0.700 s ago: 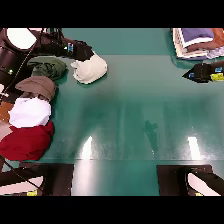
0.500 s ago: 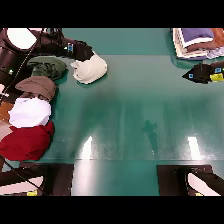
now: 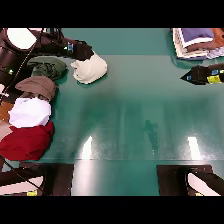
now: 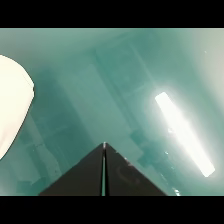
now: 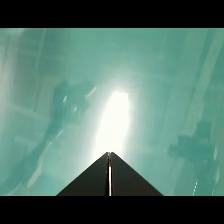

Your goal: Fold the shirts.

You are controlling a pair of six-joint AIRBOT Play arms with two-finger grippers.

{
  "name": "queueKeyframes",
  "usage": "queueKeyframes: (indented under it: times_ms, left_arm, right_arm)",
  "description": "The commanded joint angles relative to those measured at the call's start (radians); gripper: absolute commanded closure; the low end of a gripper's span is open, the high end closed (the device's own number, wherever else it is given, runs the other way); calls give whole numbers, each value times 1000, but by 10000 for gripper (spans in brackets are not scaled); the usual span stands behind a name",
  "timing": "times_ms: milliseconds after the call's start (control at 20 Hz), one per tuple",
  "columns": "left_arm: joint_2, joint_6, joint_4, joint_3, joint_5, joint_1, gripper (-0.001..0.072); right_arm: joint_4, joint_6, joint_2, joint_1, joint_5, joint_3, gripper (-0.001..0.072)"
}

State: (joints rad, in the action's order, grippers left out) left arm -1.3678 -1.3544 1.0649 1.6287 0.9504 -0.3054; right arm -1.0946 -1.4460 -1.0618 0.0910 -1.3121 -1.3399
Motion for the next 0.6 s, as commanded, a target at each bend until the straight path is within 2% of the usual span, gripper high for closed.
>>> queueKeyframes:
  times_ms: [0, 50, 100, 150, 200, 300, 350, 550]
  left_arm:
    - [0, -1, -3, 0, 0, 0, 685]
    - [0, 1, -2, 0, 1, 0, 684]
    - [-2, 2, 16, 0, -6, 0, 630]
    - [-6, 0, 66, 0, -29, 0, 274]
    - [-18, -33, 132, 0, -53, 3, 116]
    - [-72, -145, 242, 0, -86, 40, 115]
    - [-116, -176, 240, 0, -93, 76, 115]
    - [-307, -181, 146, 0, -148, 178, 114]
  right_arm:
    - [-2, 0, 1, 0, 130, 2, 696]
    - [5, -2, 1, 0, 158, 2, 696]
    - [6, -5, 2, 1, 172, 0, 696]
    - [3, -5, 1, 0, 173, -6, 696]
    - [3, -5, 1, 0, 178, -14, 696]
    - [3, -5, 1, 0, 188, -29, 696]
    - [3, -5, 1, 0, 185, -34, 696]
    - [4, -5, 1, 1, 158, -34, 696]
